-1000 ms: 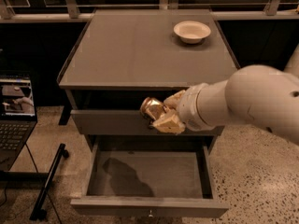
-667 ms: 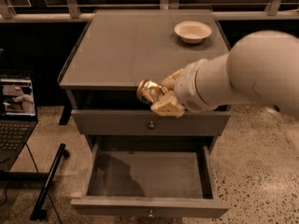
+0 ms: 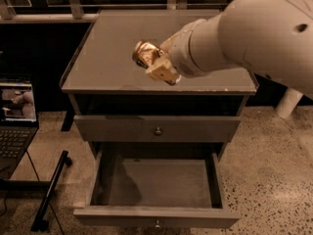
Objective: Pick orange can from middle drawer and place on counter
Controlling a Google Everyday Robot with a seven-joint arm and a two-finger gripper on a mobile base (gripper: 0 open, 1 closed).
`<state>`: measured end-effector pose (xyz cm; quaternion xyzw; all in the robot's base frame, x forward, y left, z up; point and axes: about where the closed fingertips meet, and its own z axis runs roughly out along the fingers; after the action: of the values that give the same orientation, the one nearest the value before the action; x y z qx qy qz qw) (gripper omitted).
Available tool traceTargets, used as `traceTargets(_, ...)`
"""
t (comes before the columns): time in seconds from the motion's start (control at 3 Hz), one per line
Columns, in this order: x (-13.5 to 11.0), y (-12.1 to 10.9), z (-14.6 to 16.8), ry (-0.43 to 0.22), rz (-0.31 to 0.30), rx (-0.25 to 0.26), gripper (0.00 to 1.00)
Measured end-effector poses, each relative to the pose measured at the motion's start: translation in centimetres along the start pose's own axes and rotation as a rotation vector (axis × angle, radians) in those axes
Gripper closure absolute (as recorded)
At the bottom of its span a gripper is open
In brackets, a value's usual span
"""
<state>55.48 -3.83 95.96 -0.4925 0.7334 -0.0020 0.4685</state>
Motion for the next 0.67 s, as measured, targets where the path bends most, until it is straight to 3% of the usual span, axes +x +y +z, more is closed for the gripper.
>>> traceTargets(0.33, -1.9, -3.1, 2.6, -0.032, 0.031, 0.016, 1.0)
traceTargets(0.67, -2.8, -5.3, 6.2, -0.05, 0.059, -0.021, 1.0)
